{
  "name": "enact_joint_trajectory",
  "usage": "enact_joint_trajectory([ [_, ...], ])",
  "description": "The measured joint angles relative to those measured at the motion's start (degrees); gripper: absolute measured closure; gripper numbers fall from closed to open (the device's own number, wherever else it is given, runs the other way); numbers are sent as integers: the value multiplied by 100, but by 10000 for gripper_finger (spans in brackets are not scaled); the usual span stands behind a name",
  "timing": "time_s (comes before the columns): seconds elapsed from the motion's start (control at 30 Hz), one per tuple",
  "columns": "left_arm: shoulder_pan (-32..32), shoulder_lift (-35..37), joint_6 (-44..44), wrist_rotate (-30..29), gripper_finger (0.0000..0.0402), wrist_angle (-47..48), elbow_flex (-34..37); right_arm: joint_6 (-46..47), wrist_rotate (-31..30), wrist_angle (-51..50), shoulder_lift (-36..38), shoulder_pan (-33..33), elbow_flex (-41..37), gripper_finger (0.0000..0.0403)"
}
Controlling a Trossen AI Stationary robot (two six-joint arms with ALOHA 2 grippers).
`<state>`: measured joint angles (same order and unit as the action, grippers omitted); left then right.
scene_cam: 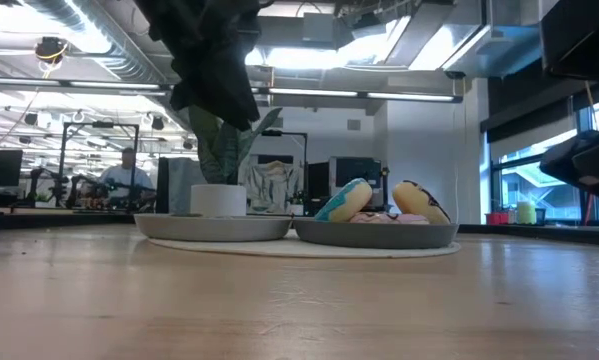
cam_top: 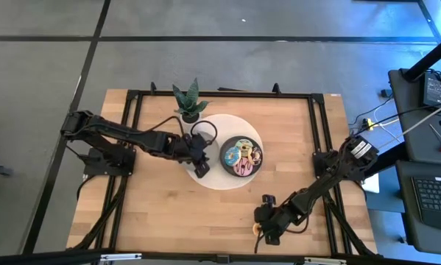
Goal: Pick & Place donuts
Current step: Put the small yellow donut on the gray plate
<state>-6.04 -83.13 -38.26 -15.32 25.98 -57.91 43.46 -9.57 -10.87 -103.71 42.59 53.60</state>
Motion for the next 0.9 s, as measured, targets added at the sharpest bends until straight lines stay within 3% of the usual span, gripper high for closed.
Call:
enact_joint_trajectory([
  [0.27,-115,0,-14,-6,285,168,0,-17,273,-53,47,-21,35,289],
  [0.47,-149,5,-236,-45,285,177,0,-584,688,-914,53,-274,582,349],
  [0.6,-146,77,-247,-56,288,313,2,-1444,555,-2431,65,-610,1295,363],
  [0.73,-155,417,-259,-270,285,653,7,-2384,-12,-3706,67,-1133,1977,363],
  [0.9,-335,1185,-455,-1051,281,1220,7,-3422,-277,-3758,73,-2042,2632,362],
])
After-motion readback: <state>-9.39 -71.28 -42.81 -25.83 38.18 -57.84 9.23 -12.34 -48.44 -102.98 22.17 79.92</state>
